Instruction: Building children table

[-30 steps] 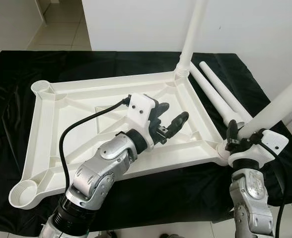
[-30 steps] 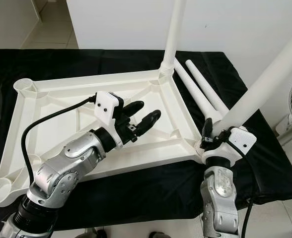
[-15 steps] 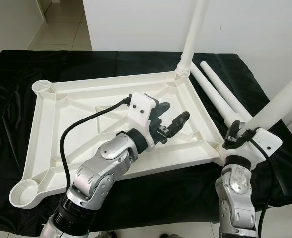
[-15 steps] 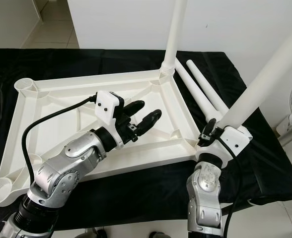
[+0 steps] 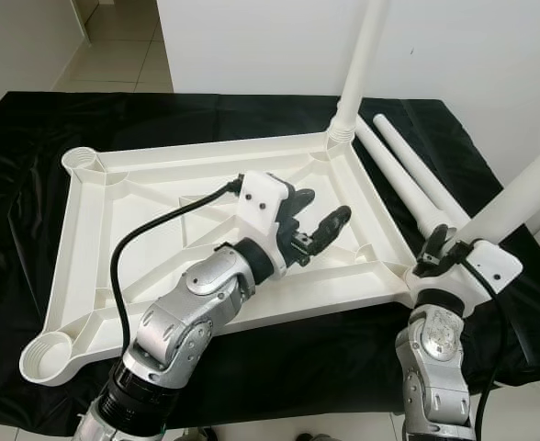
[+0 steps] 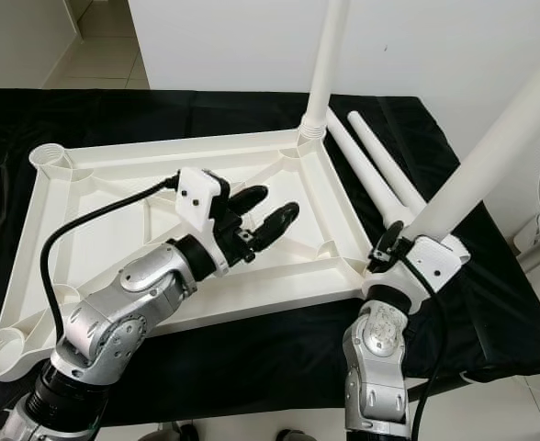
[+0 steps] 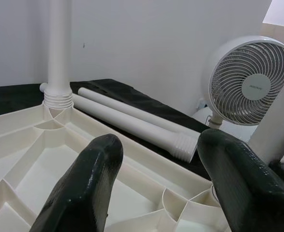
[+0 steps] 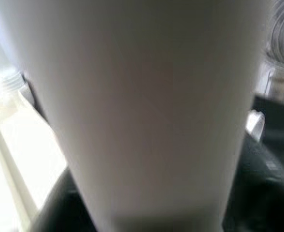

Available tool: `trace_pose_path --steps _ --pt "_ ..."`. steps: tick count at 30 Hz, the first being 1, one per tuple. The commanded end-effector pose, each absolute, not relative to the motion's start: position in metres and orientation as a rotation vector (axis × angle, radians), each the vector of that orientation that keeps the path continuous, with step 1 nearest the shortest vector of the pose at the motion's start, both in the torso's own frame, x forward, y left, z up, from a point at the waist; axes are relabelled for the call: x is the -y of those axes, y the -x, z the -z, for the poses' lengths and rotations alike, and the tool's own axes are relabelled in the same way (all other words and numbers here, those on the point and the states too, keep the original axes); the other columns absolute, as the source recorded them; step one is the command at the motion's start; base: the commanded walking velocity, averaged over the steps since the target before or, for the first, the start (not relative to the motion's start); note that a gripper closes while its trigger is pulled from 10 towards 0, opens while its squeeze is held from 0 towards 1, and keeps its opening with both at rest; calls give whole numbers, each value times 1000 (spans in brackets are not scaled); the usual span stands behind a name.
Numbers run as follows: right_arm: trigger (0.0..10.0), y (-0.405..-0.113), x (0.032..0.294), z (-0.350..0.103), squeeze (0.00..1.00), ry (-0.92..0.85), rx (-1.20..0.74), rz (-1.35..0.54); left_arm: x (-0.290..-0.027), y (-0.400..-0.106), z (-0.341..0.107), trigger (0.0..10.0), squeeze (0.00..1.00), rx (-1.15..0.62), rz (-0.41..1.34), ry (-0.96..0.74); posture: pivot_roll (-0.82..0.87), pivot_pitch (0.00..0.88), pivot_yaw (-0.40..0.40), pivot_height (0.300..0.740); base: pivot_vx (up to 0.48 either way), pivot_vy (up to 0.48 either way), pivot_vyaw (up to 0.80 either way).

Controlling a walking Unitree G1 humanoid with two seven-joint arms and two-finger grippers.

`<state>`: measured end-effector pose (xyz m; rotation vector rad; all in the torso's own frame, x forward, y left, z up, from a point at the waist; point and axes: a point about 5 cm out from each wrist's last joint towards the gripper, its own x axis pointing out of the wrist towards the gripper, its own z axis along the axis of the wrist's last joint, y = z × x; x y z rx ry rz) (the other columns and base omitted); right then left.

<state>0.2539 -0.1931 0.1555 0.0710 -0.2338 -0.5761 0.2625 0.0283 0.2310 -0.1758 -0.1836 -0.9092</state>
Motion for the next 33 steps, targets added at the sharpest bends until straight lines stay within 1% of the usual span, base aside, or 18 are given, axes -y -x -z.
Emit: trace_pose_path --steps 1,4,12,13,14,17,21,26,29,33 --pt "10000 -251 197 -141 1000 -89 167 593 -24 -255 -235 10000 0 205 1003 172 -18 146 19 740 0 0 0" --pt "10000 -253 198 -146 1000 -108 205 535 -23 -255 -235 10000 0 205 1005 174 -20 145 20 740 0 0 0" --pt "10000 -258 206 -159 988 -102 282 469 -22 -254 -235 10000 0 208 1006 180 -22 141 17 740 0 0 0" --pt "10000 -259 208 -162 0 -94 293 452 -22 -254 -236 10000 0 209 1006 181 -22 141 17 740 0 0 0" --pt "10000 -259 208 -162 0 -94 293 452 -22 -254 -236 10000 0 209 1006 181 -22 141 17 740 0 0 0" --pt "10000 -264 212 -172 0 -83 330 338 -20 -254 -236 10000 0 213 1006 185 -26 130 9 740 0 0 0" --pt "10000 -267 213 -178 0 -79 346 235 -20 -254 -236 10000 0 214 1006 186 -26 128 8 740 0 0 0" --pt "10000 -268 214 -181 0 -69 347 188 -20 -254 -236 10000 0 215 1005 186 -28 127 7 740 0 0 0" --pt "10000 -268 218 -184 0 -40 322 48 -20 -254 -236 10000 0 216 1004 185 -26 129 6 740 0 0 0" --pt "10000 -267 222 -186 0 -30 311 -20 -20 -253 -236 10000 0 217 1003 186 -28 130 6 740 0 0 0"
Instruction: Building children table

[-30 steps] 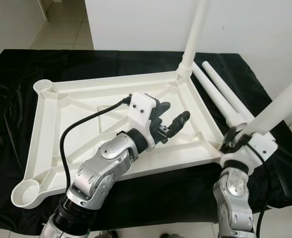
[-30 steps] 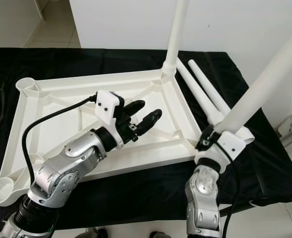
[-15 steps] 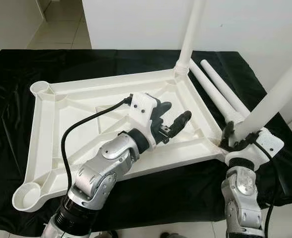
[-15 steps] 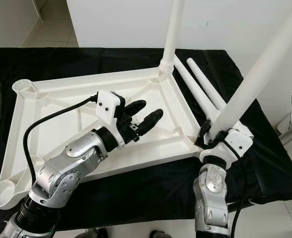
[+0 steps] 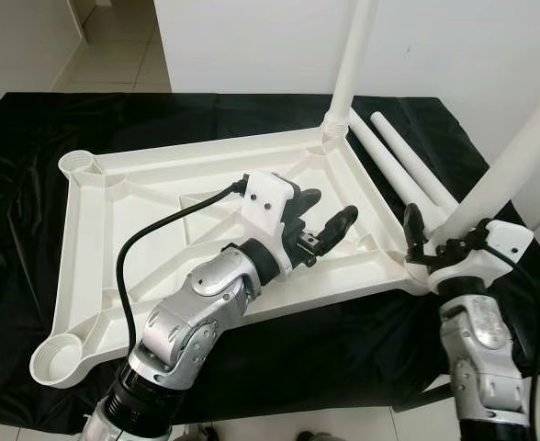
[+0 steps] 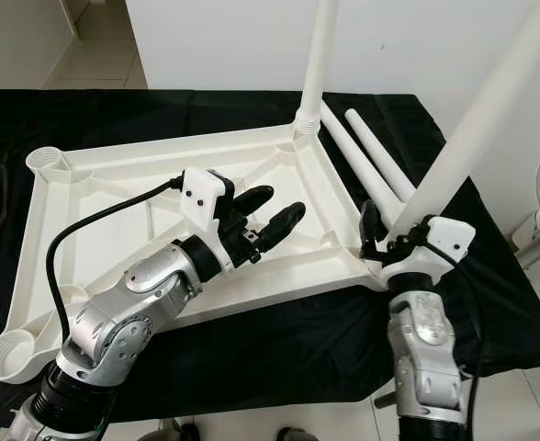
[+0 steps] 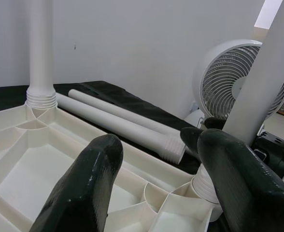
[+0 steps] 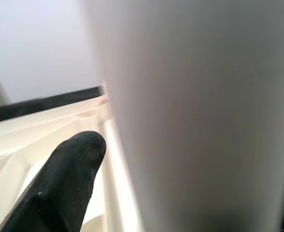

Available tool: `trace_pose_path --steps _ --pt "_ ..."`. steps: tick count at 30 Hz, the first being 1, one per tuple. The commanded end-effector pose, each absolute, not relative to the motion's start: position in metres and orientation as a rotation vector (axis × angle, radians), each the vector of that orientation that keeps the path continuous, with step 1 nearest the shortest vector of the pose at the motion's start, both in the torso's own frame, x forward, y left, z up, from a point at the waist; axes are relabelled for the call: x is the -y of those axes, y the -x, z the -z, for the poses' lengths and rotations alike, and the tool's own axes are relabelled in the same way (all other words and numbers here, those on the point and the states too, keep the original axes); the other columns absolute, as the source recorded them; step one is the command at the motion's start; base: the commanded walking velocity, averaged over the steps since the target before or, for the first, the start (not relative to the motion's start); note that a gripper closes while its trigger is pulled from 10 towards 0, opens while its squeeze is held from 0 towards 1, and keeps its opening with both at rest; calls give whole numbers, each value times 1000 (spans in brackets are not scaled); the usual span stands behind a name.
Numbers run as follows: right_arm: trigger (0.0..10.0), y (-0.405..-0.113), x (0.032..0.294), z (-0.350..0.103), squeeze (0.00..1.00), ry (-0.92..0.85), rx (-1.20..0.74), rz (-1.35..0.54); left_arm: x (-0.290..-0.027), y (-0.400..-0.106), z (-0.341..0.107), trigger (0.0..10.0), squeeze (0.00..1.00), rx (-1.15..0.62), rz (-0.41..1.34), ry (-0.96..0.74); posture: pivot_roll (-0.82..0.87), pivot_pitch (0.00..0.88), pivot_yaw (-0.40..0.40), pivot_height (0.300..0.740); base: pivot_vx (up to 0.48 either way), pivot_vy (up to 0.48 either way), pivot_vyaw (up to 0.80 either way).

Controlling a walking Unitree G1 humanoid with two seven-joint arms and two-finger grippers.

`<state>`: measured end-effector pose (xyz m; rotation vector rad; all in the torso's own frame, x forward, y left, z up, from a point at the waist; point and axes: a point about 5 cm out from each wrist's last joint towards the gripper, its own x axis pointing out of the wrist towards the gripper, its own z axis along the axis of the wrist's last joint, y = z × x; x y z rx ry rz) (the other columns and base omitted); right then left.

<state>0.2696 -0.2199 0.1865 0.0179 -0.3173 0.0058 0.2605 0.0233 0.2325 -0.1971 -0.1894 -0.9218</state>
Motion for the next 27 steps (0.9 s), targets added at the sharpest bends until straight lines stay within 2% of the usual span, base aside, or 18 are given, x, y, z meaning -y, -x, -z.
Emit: trace_pose_path --steps 1,6,13,27 --pt "10000 -266 224 -186 0 -28 300 -51 -20 -253 -236 10000 0 216 1005 186 -28 130 6 740 0 0 0" --pt "10000 -264 231 -188 0 0 259 -182 -20 -249 -228 10000 0 173 1059 153 -30 138 8 740 0 0 0" --pt "10000 -265 235 -187 0 34 230 -244 -21 -240 -213 10000 0 82 1159 85 -29 146 12 740 0 0 0" --pt "10000 -266 236 -182 0 58 138 -414 -21 -235 -203 10000 0 -57 1181 79 -27 160 19 740 0 0 0"
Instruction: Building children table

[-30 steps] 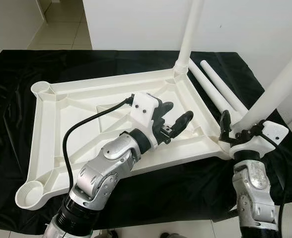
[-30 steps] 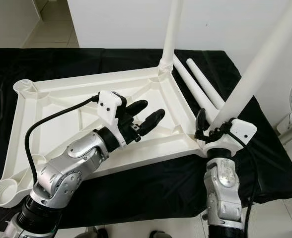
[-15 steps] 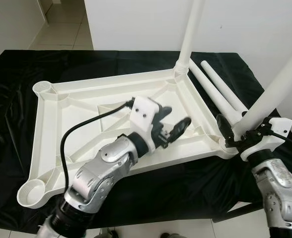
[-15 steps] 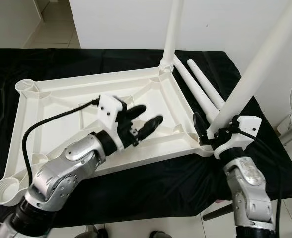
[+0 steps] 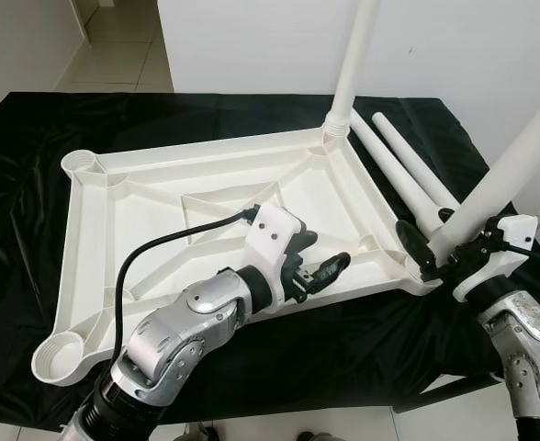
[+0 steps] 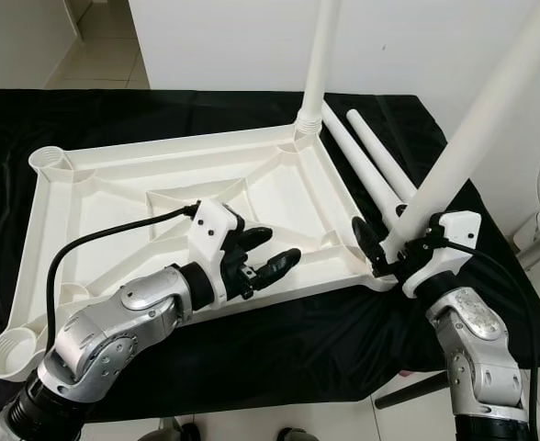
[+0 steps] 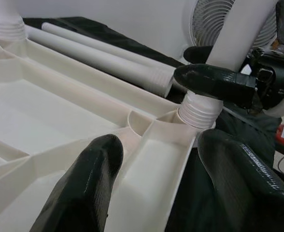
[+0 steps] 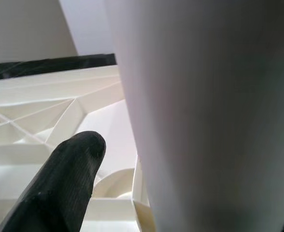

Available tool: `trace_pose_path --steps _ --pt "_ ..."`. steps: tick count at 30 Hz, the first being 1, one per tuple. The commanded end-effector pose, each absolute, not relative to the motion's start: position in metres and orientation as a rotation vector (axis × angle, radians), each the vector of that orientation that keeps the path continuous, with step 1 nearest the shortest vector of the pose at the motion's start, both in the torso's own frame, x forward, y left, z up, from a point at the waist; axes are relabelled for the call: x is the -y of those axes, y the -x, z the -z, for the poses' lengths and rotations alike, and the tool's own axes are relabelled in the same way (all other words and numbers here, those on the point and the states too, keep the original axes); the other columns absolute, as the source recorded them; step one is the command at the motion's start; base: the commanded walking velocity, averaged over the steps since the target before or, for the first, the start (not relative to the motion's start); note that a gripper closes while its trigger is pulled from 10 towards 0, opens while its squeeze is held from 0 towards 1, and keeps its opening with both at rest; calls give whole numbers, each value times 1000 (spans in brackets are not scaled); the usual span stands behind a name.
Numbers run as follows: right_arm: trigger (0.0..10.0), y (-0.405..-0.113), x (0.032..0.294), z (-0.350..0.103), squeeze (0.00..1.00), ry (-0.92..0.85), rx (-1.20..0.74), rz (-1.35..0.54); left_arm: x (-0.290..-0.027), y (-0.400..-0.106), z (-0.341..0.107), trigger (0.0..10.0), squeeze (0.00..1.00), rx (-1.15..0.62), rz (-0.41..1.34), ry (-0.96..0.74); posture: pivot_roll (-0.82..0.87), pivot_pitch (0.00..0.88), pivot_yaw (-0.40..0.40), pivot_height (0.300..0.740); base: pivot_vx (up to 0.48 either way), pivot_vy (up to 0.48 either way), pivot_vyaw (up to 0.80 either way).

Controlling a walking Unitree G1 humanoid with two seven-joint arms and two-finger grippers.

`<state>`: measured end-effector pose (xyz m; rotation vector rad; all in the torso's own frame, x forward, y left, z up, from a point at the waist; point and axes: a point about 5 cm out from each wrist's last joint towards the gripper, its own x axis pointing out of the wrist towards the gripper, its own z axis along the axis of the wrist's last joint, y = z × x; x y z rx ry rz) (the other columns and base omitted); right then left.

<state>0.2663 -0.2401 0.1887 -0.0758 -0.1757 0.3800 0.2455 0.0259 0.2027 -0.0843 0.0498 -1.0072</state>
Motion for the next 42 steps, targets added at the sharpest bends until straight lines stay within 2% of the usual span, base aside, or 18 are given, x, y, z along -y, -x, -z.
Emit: trace_pose_path --steps 1,2,3,4,5,6,7,23,24,25,32,42 --pt "10000 -266 236 -182 0 58 138 -414 -21 -235 -203 10000 0 -57 1181 79 -27 160 19 740 0 0 0" --pt "8667 -266 237 -181 0 71 127 -442 -21 -234 -202 10000 0 -72 1184 71 -27 160 19 740 0 0 0" --pt "8667 -266 237 -181 0 71 127 -442 -21 -234 -202 10000 0 -72 1184 71 -27 160 19 740 0 0 0" --pt "4000 -266 240 -181 0 86 114 -462 -21 -234 -202 10000 0 -81 1189 61 -27 160 19 740 0 0 0" --pt "4000 -266 240 -181 0 86 114 -462 -21 -234 -202 10000 0 -81 1189 61 -27 160 19 740 0 0 0" --pt "824 -265 242 -180 0 93 104 -474 -21 -233 -202 10000 0 -89 1193 54 -27 160 19 740 0 0 0" --pt "0 -265 244 -180 0 104 99 -477 -21 -233 -203 10000 0 -90 1196 50 -28 162 19 740 0 0 0" --pt "0 -262 241 -176 0 46 118 -383 -22 -234 -207 10000 0 -92 1188 55 -29 162 17 740 0 0 0" --pt "3608 -262 241 -176 0 41 123 -359 -22 -233 -207 10000 0 -93 1189 55 -29 162 17 740 0 0 0" --pt "10000 -261 236 -175 0 11 134 -310 -21 -233 -207 10000 0 -93 1190 57 -31 163 9 740 0 0 0" --pt "10000 -261 228 -172 0 2 135 -248 -20 -233 -207 10000 0 -92 1189 61 -32 159 5 740 0 0 0" --pt "10000 -260 200 -163 0 -15 109 -71 -20 -234 -208 10000 0 -87 1178 66 -30 149 -7 740 0 0 0"
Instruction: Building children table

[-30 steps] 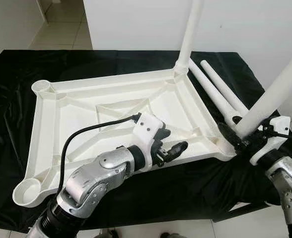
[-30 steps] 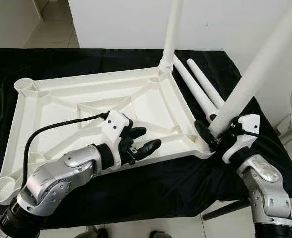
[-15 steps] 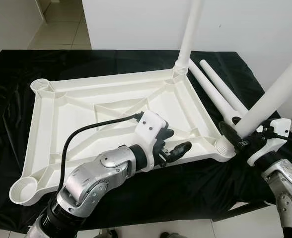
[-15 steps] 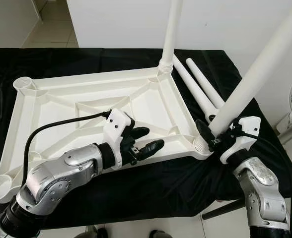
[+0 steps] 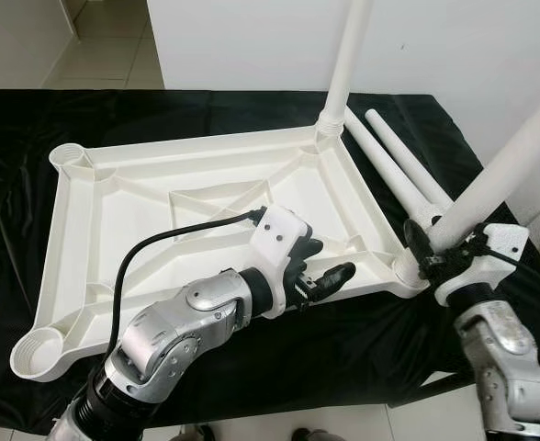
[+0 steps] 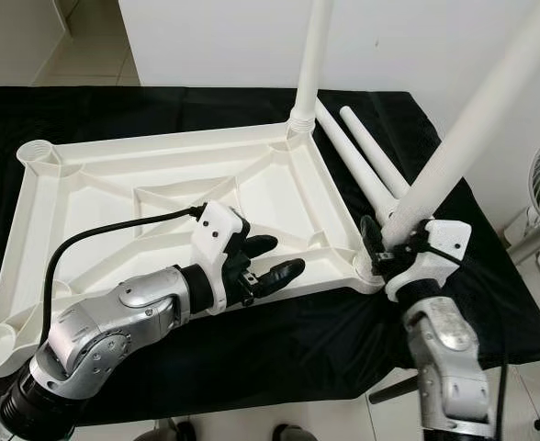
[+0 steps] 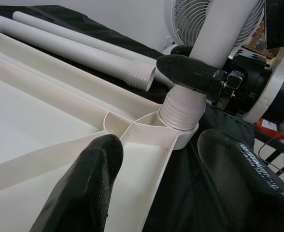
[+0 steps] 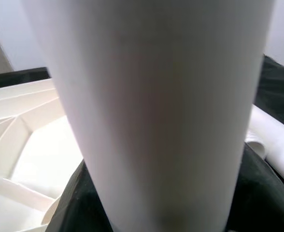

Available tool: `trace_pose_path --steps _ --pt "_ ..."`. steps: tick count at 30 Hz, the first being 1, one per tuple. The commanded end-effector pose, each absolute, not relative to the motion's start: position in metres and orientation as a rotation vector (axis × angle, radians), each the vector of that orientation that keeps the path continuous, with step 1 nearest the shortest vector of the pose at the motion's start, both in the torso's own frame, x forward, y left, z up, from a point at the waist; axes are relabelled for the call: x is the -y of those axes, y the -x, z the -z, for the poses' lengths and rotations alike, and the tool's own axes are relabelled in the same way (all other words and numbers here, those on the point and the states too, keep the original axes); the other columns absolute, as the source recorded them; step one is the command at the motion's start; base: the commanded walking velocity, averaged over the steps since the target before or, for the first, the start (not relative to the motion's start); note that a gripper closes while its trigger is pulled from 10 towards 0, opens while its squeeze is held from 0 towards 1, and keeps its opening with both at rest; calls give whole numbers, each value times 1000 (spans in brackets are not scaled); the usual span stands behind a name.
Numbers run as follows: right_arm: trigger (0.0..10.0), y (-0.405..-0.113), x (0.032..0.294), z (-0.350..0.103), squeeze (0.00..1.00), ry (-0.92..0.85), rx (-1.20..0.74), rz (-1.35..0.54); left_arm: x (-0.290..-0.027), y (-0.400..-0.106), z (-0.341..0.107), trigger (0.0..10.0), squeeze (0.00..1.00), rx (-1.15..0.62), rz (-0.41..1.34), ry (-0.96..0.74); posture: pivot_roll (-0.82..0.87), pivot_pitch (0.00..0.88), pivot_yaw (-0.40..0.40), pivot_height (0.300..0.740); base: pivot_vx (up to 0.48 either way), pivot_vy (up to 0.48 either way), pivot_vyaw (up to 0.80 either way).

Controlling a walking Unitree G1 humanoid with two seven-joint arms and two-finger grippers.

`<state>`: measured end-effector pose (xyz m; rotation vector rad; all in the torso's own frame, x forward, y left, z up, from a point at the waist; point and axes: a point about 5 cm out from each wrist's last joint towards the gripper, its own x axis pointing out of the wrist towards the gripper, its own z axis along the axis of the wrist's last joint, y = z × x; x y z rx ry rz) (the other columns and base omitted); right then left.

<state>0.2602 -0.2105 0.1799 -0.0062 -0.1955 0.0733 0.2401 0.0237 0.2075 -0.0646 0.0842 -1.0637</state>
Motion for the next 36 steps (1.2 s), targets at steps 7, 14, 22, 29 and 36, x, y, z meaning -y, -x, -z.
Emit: trace_pose_path --steps 7,14,22,29,36 --pt "10000 -262 189 -158 0 -77 87 133 -20 -234 -208 10000 0 -83 1175 68 -30 142 -17 740 0 0 0" --pt "10000 -263 190 -152 0 -86 64 370 -19 -234 -208 10000 0 -82 1172 70 -28 137 -17 740 0 0 0" --pt "10000 -266 183 -149 0 -112 48 430 -19 -234 -208 10000 0 -84 1170 72 -18 136 -20 740 0 0 0" --pt "10000 -267 179 -158 1000 -140 120 277 -19 -233 -208 10000 0 -87 1172 78 -24 140 -21 740 0 0 0" --pt "10000 -269 178 -177 1000 -141 196 82 -18 -234 -208 10000 0 -81 1166 77 -29 140 -22 740 0 0 0"
